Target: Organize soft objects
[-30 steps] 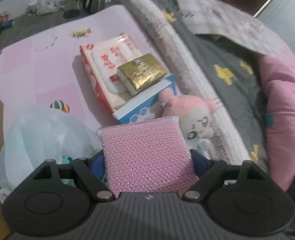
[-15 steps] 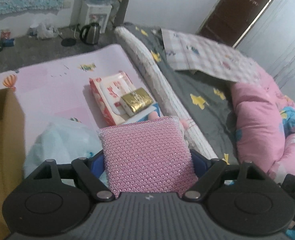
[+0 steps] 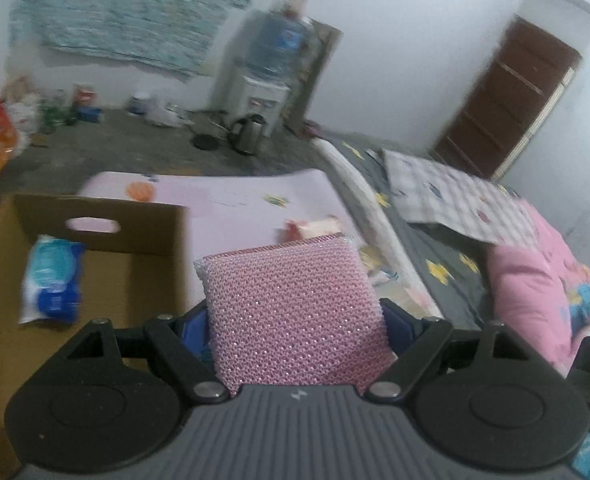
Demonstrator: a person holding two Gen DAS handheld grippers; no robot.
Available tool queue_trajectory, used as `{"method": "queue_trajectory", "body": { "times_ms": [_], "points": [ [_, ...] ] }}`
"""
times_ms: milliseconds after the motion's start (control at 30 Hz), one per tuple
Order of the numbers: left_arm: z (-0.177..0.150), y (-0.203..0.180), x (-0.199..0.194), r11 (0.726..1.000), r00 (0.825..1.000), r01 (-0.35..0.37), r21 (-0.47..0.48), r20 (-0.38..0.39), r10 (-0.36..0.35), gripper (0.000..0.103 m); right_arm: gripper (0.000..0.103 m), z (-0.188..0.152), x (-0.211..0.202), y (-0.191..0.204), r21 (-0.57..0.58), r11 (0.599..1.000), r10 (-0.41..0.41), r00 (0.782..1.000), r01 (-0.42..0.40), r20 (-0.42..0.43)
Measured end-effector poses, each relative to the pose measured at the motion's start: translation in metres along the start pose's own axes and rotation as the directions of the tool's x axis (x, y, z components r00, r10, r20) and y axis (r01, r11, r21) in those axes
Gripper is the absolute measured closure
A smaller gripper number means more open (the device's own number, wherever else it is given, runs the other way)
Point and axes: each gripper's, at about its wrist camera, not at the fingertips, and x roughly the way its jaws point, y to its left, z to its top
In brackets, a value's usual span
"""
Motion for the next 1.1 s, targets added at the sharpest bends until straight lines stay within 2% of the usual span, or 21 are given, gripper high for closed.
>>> {"method": "queue_trajectory", "body": {
  "times_ms": [233,400,600,767,933,1000,1100],
  "points": [
    [0.000,0.081,-0.014,0.990,0.993,-0.109,-0.089,0.031,0.112,0.017,0.080,-0.004,0.075,0.052,-0.003,0.995,0.099,0.991,-0.100,-0.095],
    [0.005,0.135,-0.003,0.974,0.988,-0.148,-0.171,0.011,0.152,0.018,0.080,-0.010,0.140,0.074,0.001,0.996,0.092,0.981,-0.093,-0.171],
    [0.011,0.187,0.012,0.952,0.980,-0.196,-0.234,-0.008,0.200,0.018,0.080,-0.014,0.235,0.092,-0.027,1.000,0.000,0.961,-0.008,-0.277],
    [0.012,0.212,0.018,0.945,0.970,-0.241,-0.223,-0.011,0.244,0.017,0.080,-0.015,0.309,0.096,-0.055,0.996,-0.083,0.934,0.068,-0.346],
    [0.015,0.227,0.023,0.937,0.964,-0.262,-0.229,-0.021,0.265,0.017,0.080,-0.022,0.363,0.091,-0.045,0.991,-0.134,0.900,0.126,-0.414],
    [0.015,0.232,0.024,0.935,0.964,-0.263,-0.237,-0.023,0.265,0.017,0.080,-0.024,0.383,0.088,-0.068,0.985,-0.174,0.884,0.160,-0.434],
    [0.014,0.240,0.026,0.933,0.965,-0.257,-0.252,-0.027,0.259,0.017,0.080,-0.031,0.407,0.091,-0.124,0.976,-0.214,0.873,0.177,-0.438]
  ]
}}
